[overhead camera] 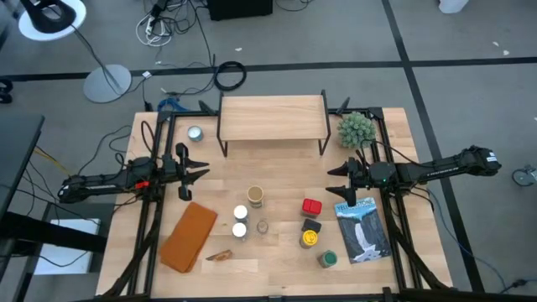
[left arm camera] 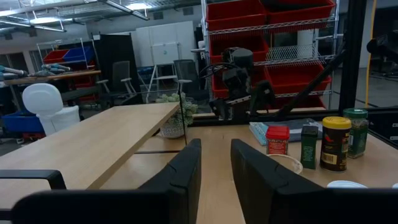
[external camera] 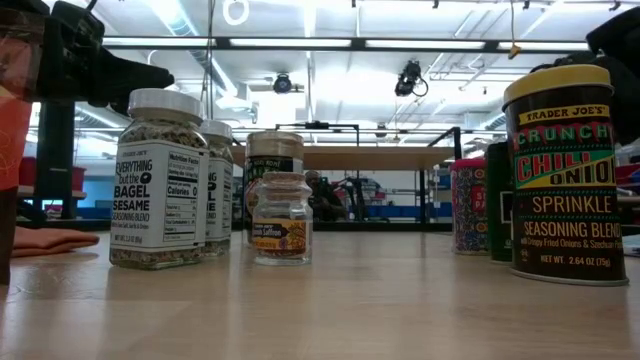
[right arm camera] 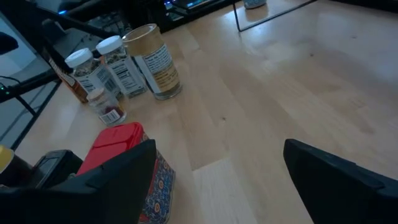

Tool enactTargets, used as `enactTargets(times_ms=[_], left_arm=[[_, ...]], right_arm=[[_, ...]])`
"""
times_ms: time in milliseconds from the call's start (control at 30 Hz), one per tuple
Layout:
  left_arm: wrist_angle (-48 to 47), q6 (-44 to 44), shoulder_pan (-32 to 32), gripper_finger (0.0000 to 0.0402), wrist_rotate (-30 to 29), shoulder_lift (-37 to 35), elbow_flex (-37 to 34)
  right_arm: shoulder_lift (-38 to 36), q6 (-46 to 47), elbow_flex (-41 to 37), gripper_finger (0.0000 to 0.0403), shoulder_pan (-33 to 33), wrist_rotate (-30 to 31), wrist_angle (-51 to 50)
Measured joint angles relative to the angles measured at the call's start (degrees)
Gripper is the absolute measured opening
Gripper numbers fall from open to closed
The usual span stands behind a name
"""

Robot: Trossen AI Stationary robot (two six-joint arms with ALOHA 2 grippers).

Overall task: Shelf spices
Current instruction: Put the red seasoning can on the shelf

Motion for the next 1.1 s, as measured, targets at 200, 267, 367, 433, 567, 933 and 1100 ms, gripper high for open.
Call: enactTargets(times_ms=[200,267,367,433,567,933,1100], left_arm=[[0.0,0.0,0.0,0.0092,0.0,0.0,0.0],[0.0,0.0,0.0,0.0092,0.0,0.0,0.0],[0.0,0.0,0.0,0.0092,0.0,0.0,0.0],[0.0,0.0,0.0,0.0092,0.0,0.0,0.0],[0.0,0.0,0.0,0.0092,0.0,0.0,0.0],[0.0,0.0,0.0,0.0092,0.0,0.0,0.0],[0.0,0.0,0.0,0.0092,0.0,0.0,0.0]], right_arm=[[0.0,0.0,0.0,0.0354,0.0,0.0,1.7],[0.0,0.0,0.0,0.0354,0.0,0.0,1.7],[0.0,0.0,0.0,0.0354,0.0,0.0,1.7],[0.0,-0.5,0.0,0.0354,0.0,-0.1,1.9],[0.0,-2.4,0.0,0.0354,0.1,-1.6,2.2],[2.8,-2.3,5.2,0.0354,6.4,1.4,-4.1],[7.3,-3.0,8.6,0.0354,10.5,8.0,-8.3]])
